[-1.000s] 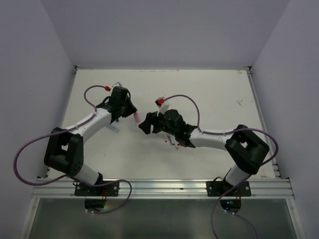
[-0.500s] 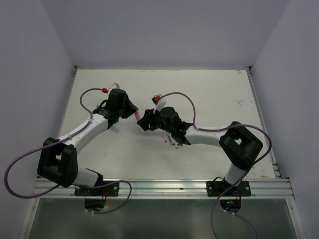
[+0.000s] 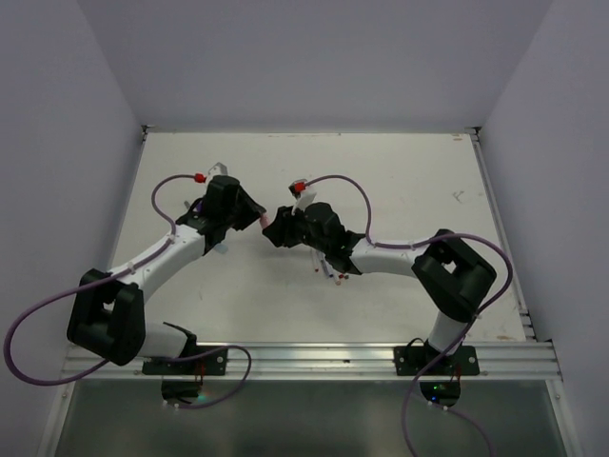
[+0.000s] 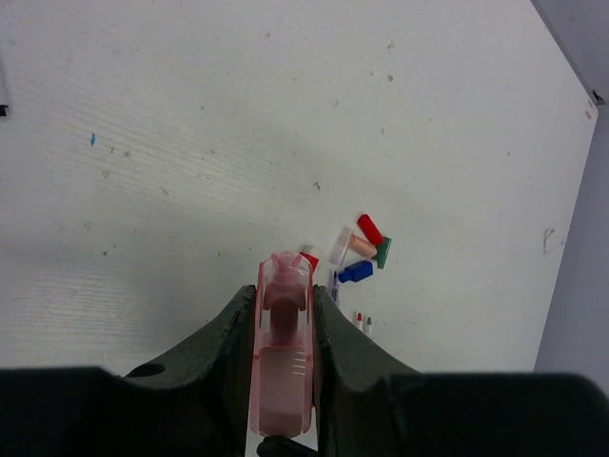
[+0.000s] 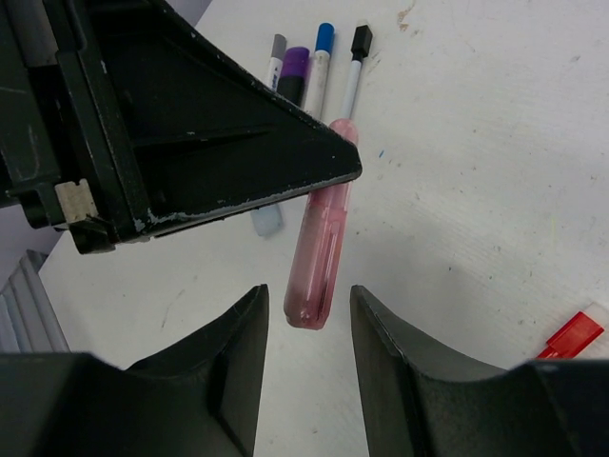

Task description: Open the pen caps

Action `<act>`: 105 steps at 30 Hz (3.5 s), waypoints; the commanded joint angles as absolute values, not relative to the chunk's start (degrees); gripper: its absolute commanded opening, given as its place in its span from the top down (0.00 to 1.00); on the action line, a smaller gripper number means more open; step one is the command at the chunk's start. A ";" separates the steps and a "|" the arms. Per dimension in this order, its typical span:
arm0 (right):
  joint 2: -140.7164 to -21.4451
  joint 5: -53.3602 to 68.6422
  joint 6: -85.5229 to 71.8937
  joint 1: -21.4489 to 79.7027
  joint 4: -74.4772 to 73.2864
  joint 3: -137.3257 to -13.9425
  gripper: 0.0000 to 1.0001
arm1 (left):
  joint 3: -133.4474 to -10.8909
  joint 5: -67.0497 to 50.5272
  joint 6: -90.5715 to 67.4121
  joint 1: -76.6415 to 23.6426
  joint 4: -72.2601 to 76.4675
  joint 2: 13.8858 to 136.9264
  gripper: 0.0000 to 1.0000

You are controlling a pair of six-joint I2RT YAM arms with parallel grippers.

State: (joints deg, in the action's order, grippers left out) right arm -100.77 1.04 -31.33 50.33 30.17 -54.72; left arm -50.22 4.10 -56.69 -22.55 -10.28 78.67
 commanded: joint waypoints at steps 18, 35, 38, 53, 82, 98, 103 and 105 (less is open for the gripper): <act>-101.95 3.43 -32.43 49.48 34.89 -57.04 0.74 | -47.81 4.48 -59.94 -22.85 -3.87 74.00 0.89; -98.53 2.90 -31.82 49.31 35.51 -54.67 0.64 | -47.37 6.33 -59.94 -22.85 -2.72 73.48 0.90; -98.35 2.72 -31.82 49.22 35.51 -55.28 0.58 | -47.20 6.24 -59.85 -22.85 -2.72 73.39 0.91; -98.61 3.08 -31.64 48.43 34.54 -56.25 0.75 | -47.37 6.68 -59.41 -22.85 -2.81 73.39 0.91; -98.18 5.89 -31.38 48.34 34.98 -54.58 0.92 | -47.90 6.94 -61.52 -22.85 1.03 73.39 0.92; -89.12 8.61 -31.38 48.43 32.87 -44.83 0.95 | -51.42 15.20 -62.49 -22.41 5.36 73.74 0.92; -87.72 9.23 -31.73 48.34 32.78 -42.89 0.95 | -51.85 16.35 -62.49 -22.15 5.62 73.83 0.92; -87.01 9.32 -31.73 48.43 32.70 -42.37 0.95 | -51.86 16.61 -62.40 -22.15 5.54 74.00 0.92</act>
